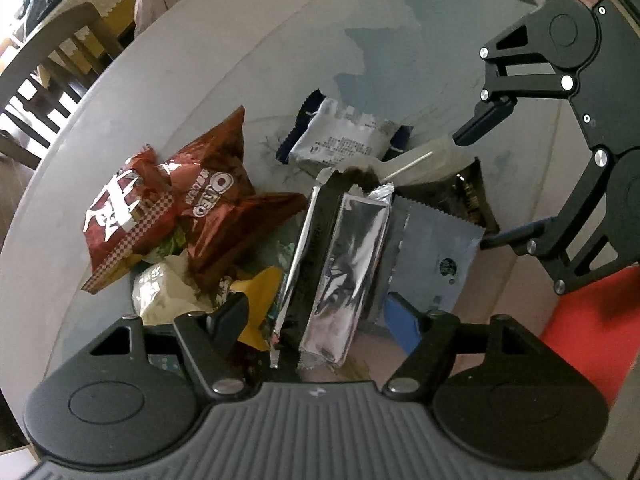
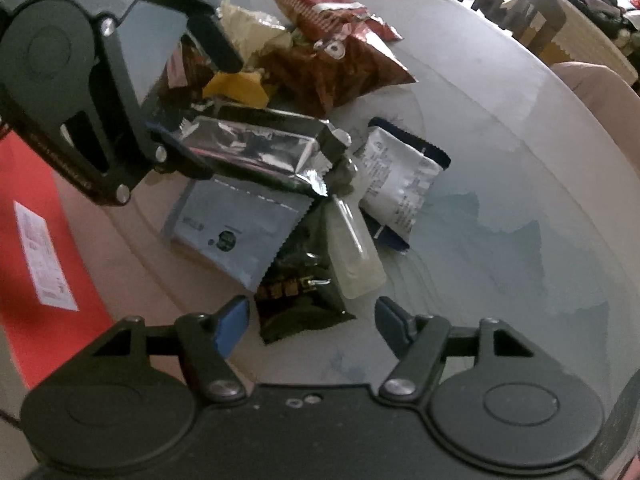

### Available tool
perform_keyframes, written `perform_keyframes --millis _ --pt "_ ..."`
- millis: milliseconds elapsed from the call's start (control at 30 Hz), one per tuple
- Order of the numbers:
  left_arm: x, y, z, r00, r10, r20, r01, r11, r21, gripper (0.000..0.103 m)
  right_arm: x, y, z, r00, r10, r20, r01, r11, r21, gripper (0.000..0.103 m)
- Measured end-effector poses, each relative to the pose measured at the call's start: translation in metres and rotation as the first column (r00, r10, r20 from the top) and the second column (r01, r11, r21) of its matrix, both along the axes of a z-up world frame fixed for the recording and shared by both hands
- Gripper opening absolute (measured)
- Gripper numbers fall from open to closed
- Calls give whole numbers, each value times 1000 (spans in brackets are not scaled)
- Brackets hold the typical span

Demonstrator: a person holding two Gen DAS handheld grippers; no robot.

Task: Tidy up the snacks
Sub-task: 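Grasp the silver foil bar with the left tool while the right tool grasps the black snack, then carry the silver bar and black snack into the box and open both tools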

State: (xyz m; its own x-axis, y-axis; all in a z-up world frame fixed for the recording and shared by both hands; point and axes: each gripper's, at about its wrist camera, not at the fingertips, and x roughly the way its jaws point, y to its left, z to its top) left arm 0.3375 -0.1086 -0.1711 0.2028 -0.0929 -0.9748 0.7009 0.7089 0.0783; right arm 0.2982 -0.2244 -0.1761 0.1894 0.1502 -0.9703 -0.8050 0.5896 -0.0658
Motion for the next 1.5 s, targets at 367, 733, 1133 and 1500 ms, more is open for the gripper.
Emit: perform_keyframes --millis 367,733,1133,1500 --pt "9 -7 -6 1000 20 10 -19 1000 -22 60 7 11 -12 1000 -13 -15 14 1000 13 63" --pt "3 -1 0 995 101 -6 -101 992 -81 42 3 -6 -2 996 -90 -27 92 992 85 42" --pt "-3 28 33 949 307 65 -298 947 -119 42 9 -35 22 970 -241 -27 241 953 182 39" --pt "-50 52 93 916 380 132 -354 917 -182 42 -23 -36 77 947 -321 27 302 915 267 39"
